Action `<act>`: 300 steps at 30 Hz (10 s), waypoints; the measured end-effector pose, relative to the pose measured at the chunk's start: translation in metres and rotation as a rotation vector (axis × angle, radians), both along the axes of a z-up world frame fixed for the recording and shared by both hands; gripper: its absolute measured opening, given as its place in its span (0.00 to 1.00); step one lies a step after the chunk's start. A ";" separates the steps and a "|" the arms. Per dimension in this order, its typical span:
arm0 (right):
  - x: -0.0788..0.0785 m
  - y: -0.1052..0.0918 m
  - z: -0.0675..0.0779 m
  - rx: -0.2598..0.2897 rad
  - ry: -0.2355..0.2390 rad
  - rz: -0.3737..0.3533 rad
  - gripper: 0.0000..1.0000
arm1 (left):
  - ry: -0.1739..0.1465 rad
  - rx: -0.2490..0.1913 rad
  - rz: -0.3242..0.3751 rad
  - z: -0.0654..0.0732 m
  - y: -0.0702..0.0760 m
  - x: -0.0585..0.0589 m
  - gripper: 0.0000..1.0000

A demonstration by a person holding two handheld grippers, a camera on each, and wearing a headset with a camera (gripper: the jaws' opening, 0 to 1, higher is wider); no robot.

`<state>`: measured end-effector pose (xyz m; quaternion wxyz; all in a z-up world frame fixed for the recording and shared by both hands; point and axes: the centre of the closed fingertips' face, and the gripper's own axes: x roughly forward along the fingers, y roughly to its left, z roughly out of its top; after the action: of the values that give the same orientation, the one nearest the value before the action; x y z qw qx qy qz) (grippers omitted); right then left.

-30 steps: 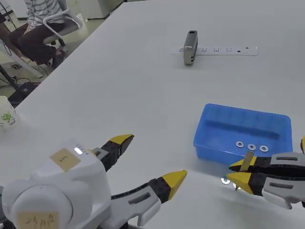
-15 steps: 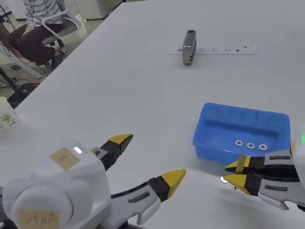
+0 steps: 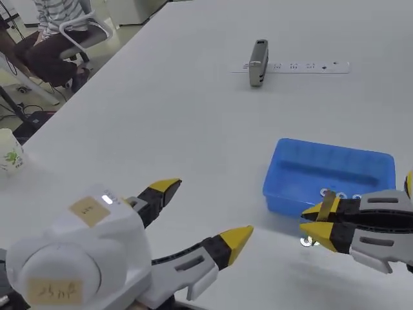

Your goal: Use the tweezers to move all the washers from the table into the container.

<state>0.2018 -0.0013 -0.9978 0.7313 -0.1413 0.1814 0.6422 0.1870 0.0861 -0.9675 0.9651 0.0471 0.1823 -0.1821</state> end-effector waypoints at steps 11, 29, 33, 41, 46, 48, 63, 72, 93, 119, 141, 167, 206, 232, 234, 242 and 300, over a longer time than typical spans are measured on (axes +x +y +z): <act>0.027 0.005 0.057 0.272 0.192 -0.123 0.03 | -0.001 -0.001 -0.003 0.000 0.000 0.000 0.67; 0.084 -0.005 0.031 0.274 0.263 -0.278 0.03 | -0.004 -0.003 -0.002 0.001 0.000 0.000 0.67; 0.088 -0.001 0.022 0.243 0.253 -0.286 0.03 | -0.004 -0.004 0.000 0.001 0.000 0.000 0.67; 0.095 0.003 0.001 0.179 0.244 -0.288 0.03 | -0.019 -0.023 0.002 0.005 0.000 0.001 0.68; 0.101 0.001 -0.012 0.140 0.240 -0.295 0.03 | -0.024 -0.034 0.004 0.006 -0.001 0.001 0.68; 0.104 0.000 -0.016 0.129 0.235 -0.301 0.03 | -0.025 -0.039 0.004 0.007 -0.001 0.001 0.68; 0.109 0.001 -0.031 0.064 0.204 -0.282 0.03 | -0.052 -0.082 0.009 0.014 -0.001 0.002 0.70; 0.108 0.001 -0.033 0.058 0.194 -0.271 0.03 | -0.051 -0.084 0.008 0.014 -0.002 0.002 0.70; 0.092 -0.003 -0.006 0.144 0.172 -0.271 0.04 | -0.053 -0.086 0.007 0.014 -0.002 0.002 0.69; 0.027 0.000 -0.004 0.177 0.191 -0.207 0.04 | -0.081 -0.087 0.013 0.019 0.000 0.002 0.70; 0.017 0.002 -0.035 0.036 0.119 -0.146 0.04 | -0.103 -0.150 0.036 0.026 -0.001 0.003 0.77; 0.000 0.004 -0.034 0.024 0.124 -0.119 0.04 | -0.096 -0.170 0.033 0.026 -0.003 0.003 0.77; 0.000 0.002 -0.038 -0.059 0.064 -0.279 0.04 | -0.226 -0.263 -0.078 0.057 -0.015 -0.009 0.74; 0.011 0.008 -0.014 -0.013 0.162 -0.342 0.03 | -0.226 -0.249 -0.079 0.056 -0.015 -0.009 0.72; 0.012 0.012 -0.007 -0.001 0.153 -0.330 0.03 | -0.228 -0.249 -0.075 0.056 -0.014 -0.009 0.72; 0.028 0.022 0.008 0.010 0.123 -0.297 0.03 | -0.220 -0.239 -0.080 0.054 -0.016 -0.009 0.72; 0.106 0.032 -0.034 -0.033 0.111 -0.341 0.03 | -0.173 -0.251 -0.169 0.049 -0.031 -0.017 0.64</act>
<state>0.3078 0.0309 -1.0318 0.8161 -0.0850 0.2532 0.5125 0.1703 0.0553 -0.9181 0.9567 -0.0430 0.0696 -0.2793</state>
